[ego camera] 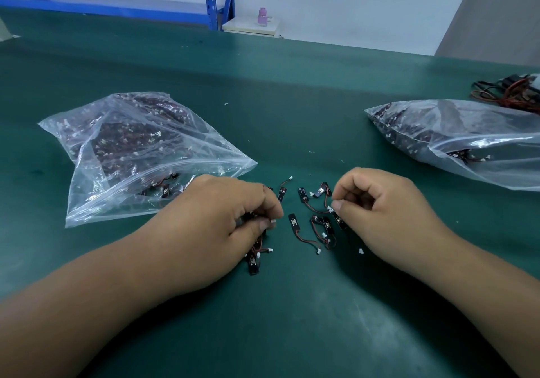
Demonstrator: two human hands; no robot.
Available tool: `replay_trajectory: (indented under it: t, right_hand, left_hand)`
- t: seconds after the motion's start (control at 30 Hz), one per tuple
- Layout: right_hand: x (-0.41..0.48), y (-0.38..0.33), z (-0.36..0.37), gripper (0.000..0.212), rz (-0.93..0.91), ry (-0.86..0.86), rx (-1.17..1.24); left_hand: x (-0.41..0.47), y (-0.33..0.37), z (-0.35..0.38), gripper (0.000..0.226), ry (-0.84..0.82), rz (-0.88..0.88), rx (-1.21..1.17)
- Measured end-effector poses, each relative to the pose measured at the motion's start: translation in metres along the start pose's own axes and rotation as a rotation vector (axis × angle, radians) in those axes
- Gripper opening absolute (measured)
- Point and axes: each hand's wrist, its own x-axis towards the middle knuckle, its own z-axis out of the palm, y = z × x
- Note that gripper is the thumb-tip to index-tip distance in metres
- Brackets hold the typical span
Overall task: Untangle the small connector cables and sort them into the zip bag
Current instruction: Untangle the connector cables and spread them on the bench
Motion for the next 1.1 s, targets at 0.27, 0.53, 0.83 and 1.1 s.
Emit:
replay_trajectory:
  t: [0.27, 0.53, 0.83, 1.1]
  right_hand:
    - [-0.004, -0.019, -0.003, 0.003, -0.174, 0.036, -0.028]
    - [-0.018, -0.052, 0.010, 0.026, -0.381, -0.114, -0.321]
    - [-0.020, -0.042, 0.009, 0.015, -0.425, -0.034, -0.263]
    - [-0.021, -0.038, 0.006, 0.017, -0.442, 0.008, -0.119]
  left_hand:
    - [-0.001, 0.001, 0.005, 0.009, 0.071, -0.005, -0.052]
    - [-0.002, 0.006, 0.010, 0.012, 0.090, -0.003, -0.099]
    - [-0.001, 0.004, 0.006, 0.018, 0.046, -0.016, -0.049]
    - [0.001, 0.002, 0.004, 0.015, -0.008, -0.028, 0.071]
